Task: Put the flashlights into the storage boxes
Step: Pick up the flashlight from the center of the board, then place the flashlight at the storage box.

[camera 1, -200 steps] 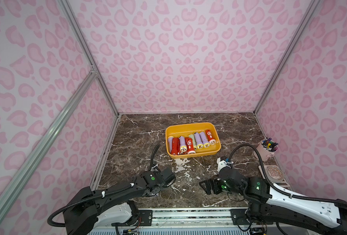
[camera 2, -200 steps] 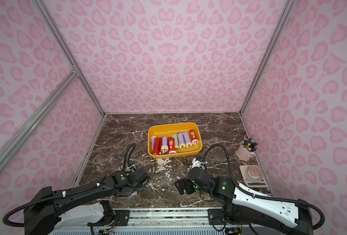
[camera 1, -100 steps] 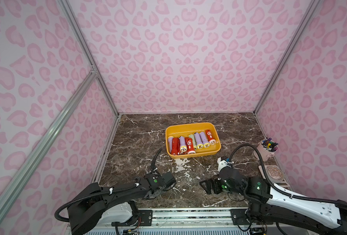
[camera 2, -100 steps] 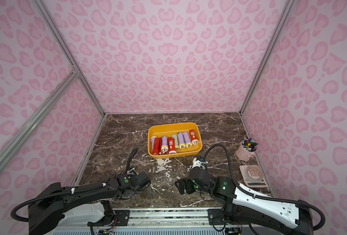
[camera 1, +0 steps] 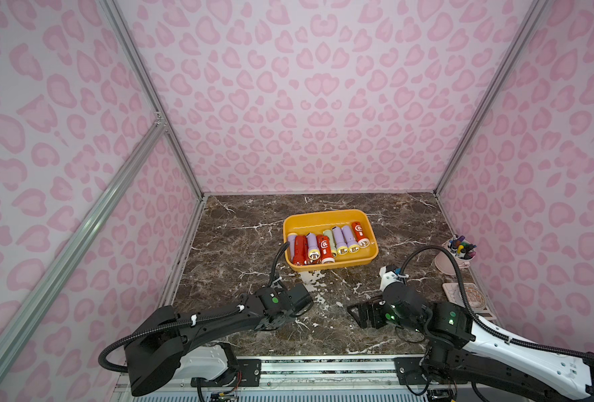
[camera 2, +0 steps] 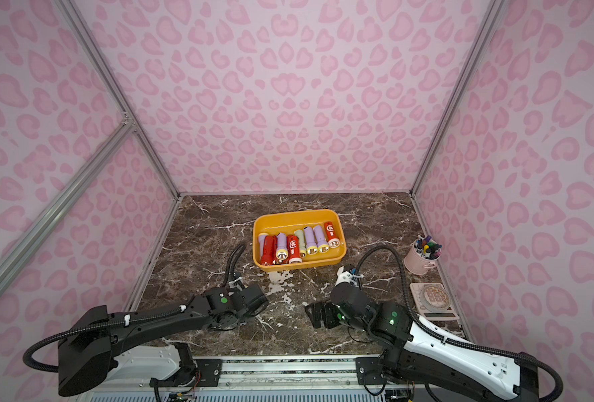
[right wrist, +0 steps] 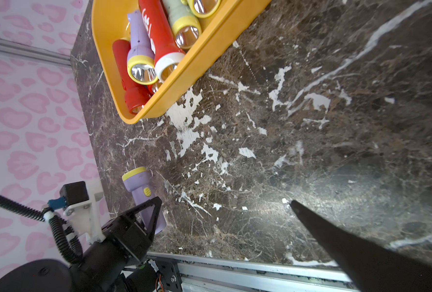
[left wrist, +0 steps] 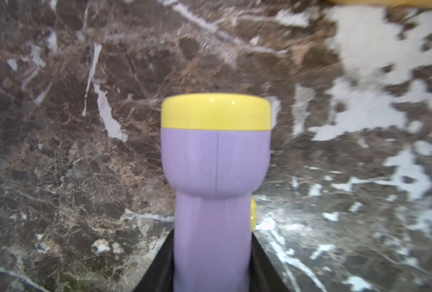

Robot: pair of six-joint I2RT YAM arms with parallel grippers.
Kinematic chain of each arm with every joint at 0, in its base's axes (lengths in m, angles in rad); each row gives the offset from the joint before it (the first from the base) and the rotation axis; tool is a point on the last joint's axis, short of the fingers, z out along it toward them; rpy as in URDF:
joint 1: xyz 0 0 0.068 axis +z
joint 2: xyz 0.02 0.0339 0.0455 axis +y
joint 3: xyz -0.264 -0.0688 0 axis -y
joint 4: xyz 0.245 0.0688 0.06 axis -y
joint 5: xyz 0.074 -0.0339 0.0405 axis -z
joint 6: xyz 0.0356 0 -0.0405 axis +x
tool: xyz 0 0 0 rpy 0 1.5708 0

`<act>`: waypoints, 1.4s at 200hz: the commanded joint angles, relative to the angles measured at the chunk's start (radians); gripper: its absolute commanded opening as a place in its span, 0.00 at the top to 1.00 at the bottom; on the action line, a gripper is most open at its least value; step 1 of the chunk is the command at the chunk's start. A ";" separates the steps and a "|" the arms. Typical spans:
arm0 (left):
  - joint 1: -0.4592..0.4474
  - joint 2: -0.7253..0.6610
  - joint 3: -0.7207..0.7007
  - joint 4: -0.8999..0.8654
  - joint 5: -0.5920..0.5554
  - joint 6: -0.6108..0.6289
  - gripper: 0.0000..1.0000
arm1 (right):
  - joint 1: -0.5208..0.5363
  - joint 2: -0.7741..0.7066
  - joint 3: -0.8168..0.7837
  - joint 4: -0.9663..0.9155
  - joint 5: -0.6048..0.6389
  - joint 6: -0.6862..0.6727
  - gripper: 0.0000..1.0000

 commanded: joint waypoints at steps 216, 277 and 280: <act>0.200 0.973 1.344 -0.035 0.200 0.453 0.83 | -0.604 0.051 0.029 -0.075 -0.394 -0.275 0.01; 0.226 1.048 1.342 0.014 0.241 0.433 0.83 | -0.653 0.077 0.024 -0.065 -0.441 -0.291 0.01; 0.228 1.051 1.342 0.016 0.244 0.433 0.83 | -0.654 0.078 0.024 -0.066 -0.441 -0.291 0.01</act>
